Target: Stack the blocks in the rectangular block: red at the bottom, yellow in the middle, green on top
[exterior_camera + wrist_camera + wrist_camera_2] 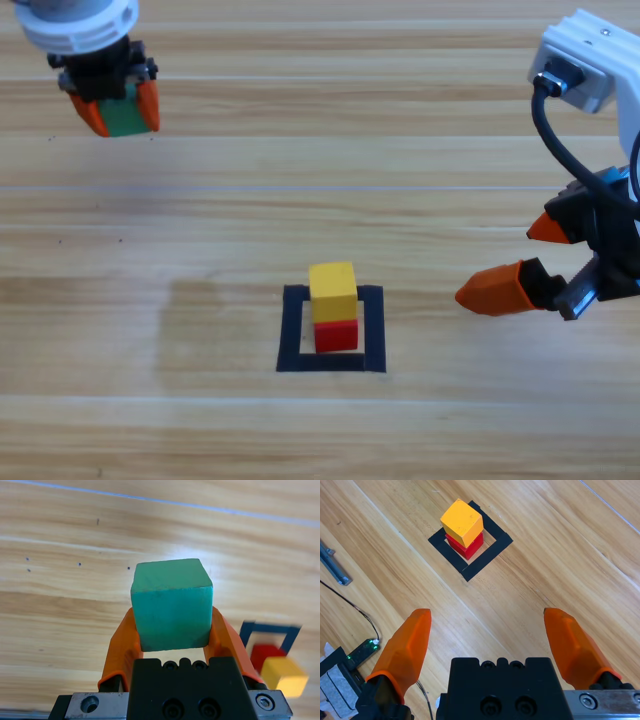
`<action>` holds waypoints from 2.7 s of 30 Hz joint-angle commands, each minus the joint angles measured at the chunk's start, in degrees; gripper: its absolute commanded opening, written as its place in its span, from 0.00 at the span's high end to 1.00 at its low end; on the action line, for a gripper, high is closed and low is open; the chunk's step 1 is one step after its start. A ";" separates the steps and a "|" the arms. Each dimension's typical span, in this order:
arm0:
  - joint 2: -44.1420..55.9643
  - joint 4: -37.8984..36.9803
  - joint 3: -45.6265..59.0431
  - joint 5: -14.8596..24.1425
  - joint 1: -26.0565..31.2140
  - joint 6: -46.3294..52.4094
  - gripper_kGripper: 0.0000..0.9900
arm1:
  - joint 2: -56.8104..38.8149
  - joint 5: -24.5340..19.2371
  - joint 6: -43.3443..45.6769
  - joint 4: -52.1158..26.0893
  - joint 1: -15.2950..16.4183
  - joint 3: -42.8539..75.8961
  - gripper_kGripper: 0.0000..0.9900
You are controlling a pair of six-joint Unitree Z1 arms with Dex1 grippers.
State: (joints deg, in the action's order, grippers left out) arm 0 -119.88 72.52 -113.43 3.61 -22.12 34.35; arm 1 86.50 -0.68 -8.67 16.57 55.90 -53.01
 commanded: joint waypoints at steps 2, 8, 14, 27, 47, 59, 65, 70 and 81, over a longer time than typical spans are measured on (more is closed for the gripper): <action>2.02 2.10 3.04 0.61 -11.89 -6.31 1.00 | -0.55 -0.29 -0.30 -1.19 -1.59 1.24 0.00; 2.37 2.19 1.99 -0.01 -23.05 -7.10 1.00 | -0.46 -0.29 -0.21 -1.19 -1.59 1.33 0.00; 1.67 2.19 0.14 -1.94 -25.95 -5.87 1.00 | -0.37 -0.29 -0.12 -1.19 -1.59 1.33 0.00; -0.09 2.98 0.41 0.96 -30.70 16.02 1.00 | -0.19 -0.11 0.14 -1.19 -1.59 1.33 0.00; -9.06 4.12 -5.66 3.07 -34.21 23.13 1.00 | -0.19 -0.11 0.23 -1.19 -1.59 1.42 0.00; -10.11 4.04 -5.83 2.37 -31.14 19.88 1.00 | -0.11 -0.03 0.23 -1.27 -1.59 1.42 0.00; -10.55 4.04 -5.83 2.19 -30.52 19.53 1.00 | -0.11 -0.03 0.23 -1.27 -1.59 1.42 0.00; -10.99 4.04 -5.83 2.01 -30.52 19.53 1.00 | -0.11 -0.03 0.23 -1.45 -1.59 1.51 0.00; -12.75 3.95 -6.89 1.75 -30.52 19.97 1.00 | -0.11 -0.03 0.23 -1.45 -1.59 1.51 0.00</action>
State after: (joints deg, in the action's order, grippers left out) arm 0 -129.11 76.11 -119.50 5.90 -53.63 54.54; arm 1 86.50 -0.68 -8.66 16.29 55.90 -53.01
